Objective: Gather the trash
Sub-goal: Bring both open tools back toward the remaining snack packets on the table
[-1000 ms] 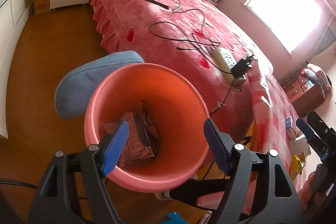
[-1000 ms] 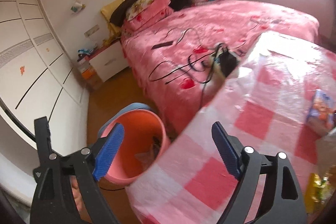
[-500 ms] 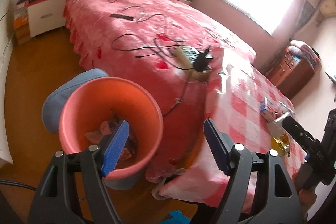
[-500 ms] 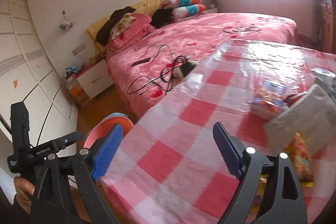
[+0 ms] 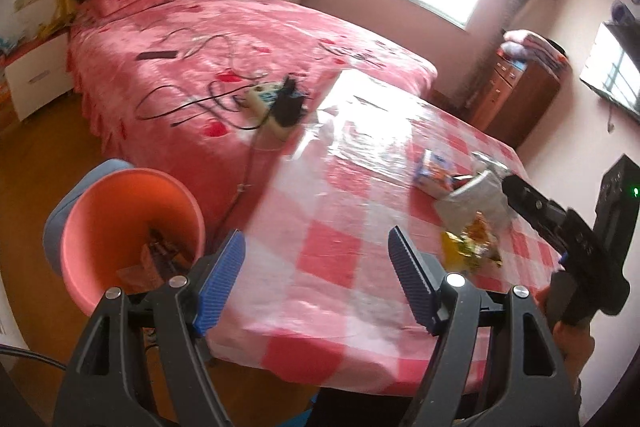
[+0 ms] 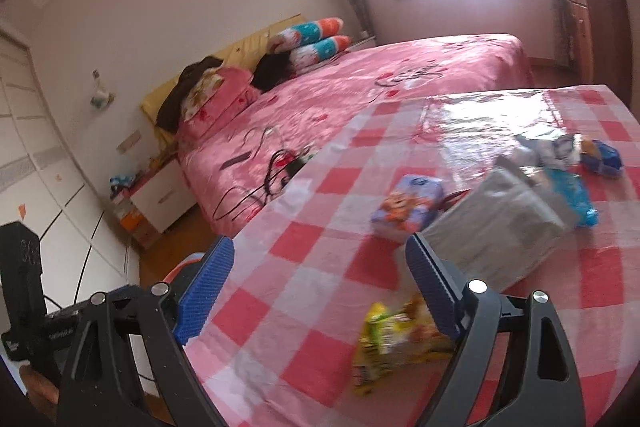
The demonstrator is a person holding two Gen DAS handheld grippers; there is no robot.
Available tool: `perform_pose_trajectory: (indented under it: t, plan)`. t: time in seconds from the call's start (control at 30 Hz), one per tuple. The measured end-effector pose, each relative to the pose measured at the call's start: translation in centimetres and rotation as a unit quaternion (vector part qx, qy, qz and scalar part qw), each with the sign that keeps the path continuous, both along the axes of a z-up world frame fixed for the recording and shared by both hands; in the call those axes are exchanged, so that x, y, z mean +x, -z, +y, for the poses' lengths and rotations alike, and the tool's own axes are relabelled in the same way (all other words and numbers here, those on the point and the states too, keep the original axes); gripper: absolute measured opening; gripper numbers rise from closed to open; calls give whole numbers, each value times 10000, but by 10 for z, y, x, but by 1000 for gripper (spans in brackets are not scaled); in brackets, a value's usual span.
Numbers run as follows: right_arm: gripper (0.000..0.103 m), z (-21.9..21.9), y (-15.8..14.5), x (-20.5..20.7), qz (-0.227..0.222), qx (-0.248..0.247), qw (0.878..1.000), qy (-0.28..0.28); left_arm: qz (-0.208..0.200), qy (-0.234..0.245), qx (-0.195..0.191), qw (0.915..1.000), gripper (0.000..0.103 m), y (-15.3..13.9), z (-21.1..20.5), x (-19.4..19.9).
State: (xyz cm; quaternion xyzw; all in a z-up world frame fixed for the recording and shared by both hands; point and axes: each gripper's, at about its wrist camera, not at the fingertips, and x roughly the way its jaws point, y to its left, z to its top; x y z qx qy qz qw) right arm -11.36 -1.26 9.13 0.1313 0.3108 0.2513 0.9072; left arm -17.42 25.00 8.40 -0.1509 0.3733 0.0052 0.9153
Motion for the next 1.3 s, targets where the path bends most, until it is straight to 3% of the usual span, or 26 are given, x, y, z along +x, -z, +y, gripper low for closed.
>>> perform_pose_trajectory:
  t: [0.37, 0.77, 1.07, 1.3]
  plan:
    - [90, -57, 2, 11, -31, -99, 9988, 475, -49, 657, 322, 9973, 75, -13, -72, 13]
    - [90, -127, 8, 25, 202, -9, 9943, 1048, 215, 1320, 375, 9903, 75, 1, -133, 38]
    - [90, -175, 26, 43, 675, 169, 9873, 1425, 502, 1986, 480, 9776, 75, 29, -182, 53]
    - [90, -204, 40, 56, 1071, 463, 9808, 1560, 415, 2376, 947, 9658, 75, 40, -202, 61]
